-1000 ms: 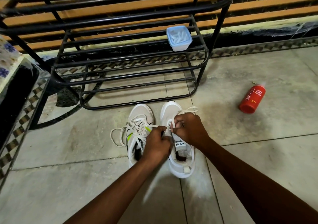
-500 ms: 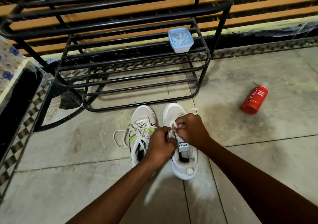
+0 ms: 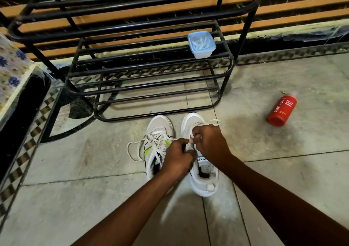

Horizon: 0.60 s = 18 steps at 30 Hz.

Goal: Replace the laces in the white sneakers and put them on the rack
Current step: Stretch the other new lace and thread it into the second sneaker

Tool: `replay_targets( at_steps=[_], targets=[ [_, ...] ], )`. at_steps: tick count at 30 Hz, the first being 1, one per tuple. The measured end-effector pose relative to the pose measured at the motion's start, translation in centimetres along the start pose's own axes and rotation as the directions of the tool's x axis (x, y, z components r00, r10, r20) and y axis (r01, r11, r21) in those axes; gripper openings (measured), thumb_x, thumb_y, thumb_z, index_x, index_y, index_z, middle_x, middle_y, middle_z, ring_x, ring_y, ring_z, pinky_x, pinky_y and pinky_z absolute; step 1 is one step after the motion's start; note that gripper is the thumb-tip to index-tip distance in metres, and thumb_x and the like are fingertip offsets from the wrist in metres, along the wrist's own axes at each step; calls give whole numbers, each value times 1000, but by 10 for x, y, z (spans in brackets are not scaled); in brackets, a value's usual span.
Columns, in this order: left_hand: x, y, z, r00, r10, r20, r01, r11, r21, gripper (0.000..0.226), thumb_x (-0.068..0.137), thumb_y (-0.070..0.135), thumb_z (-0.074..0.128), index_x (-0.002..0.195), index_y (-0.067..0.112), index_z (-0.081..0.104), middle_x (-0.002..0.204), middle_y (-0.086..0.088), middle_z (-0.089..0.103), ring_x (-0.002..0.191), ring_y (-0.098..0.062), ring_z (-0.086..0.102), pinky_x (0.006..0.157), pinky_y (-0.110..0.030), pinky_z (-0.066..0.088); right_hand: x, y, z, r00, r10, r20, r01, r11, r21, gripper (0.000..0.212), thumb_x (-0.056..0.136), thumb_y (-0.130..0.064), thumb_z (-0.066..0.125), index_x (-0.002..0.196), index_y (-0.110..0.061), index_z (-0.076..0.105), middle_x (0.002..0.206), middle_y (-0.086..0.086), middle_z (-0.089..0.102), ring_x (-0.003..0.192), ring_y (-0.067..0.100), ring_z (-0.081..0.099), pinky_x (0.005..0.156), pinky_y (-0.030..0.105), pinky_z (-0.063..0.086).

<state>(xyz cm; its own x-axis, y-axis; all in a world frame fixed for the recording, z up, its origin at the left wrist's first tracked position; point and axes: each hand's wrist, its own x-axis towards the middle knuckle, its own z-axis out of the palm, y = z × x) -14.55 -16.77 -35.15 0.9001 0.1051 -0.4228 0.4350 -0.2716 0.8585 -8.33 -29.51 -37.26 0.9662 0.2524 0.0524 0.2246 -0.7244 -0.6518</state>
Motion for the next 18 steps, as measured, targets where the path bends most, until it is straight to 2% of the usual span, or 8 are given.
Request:
replay_targets(
  at_steps=[2,4,6,9,11,14,16,18],
  targets=[
    [-2,1,1,999,29,-13,-29,999,19,30,76,12,55,95,25,73,75,-10,73,55,-21,62,57,-38,54,-4,3,3,998,49,-35,-50,998,-28,13,71,-27,76,65,-25,64,78,5,60,77,28,57,75,38,48],
    [-3,1,1,999,39,-16,-39,999,0,28,81,7,54,92,26,72,77,-11,74,55,-21,61,56,-37,52,-5,6,5,991,122,-53,-126,988,-90,14,72,-23,83,72,-15,71,88,11,62,91,32,58,83,39,43],
    [-4,0,2,999,29,-20,-30,999,-19,25,79,10,54,89,27,70,73,-8,73,52,-21,59,56,-37,50,-5,7,7,981,193,-32,-195,971,-140,17,77,-26,81,81,-12,74,103,11,61,109,33,54,88,41,42],
    [-4,1,4,998,52,-19,-52,999,-9,31,71,19,52,85,38,71,68,2,71,52,-17,59,58,-37,51,-9,-1,5,947,320,24,-317,945,-84,22,85,-28,76,98,-12,71,131,3,46,124,32,40,98,50,45],
    [-2,0,4,996,84,-1,-84,996,22,38,69,18,52,79,50,70,65,4,68,53,-16,58,59,-38,50,-11,-6,6,956,293,16,-292,956,-38,8,84,-23,74,88,-18,67,132,-1,44,125,30,36,99,52,42],
    [0,1,0,996,86,-7,-85,996,38,22,73,18,58,85,33,70,70,-7,69,58,-21,60,61,-46,54,-12,-9,5,963,269,23,-269,963,22,15,82,-17,73,74,-22,61,130,-5,46,126,28,35,97,48,41],
    [4,-1,-2,999,37,-23,-36,999,21,18,86,14,63,101,23,69,80,-12,72,62,-22,63,64,-46,57,-15,-4,3,964,265,-14,-264,964,23,6,80,-20,75,79,-19,69,133,-6,43,127,28,34,94,44,42],
    [10,-8,-4,998,43,-48,-42,999,24,14,98,16,58,106,19,69,86,-10,76,69,-22,70,73,-48,61,-26,3,0,967,221,-129,-221,975,15,16,73,-22,79,86,-27,71,133,-6,39,124,28,33,89,42,40]
  ],
)
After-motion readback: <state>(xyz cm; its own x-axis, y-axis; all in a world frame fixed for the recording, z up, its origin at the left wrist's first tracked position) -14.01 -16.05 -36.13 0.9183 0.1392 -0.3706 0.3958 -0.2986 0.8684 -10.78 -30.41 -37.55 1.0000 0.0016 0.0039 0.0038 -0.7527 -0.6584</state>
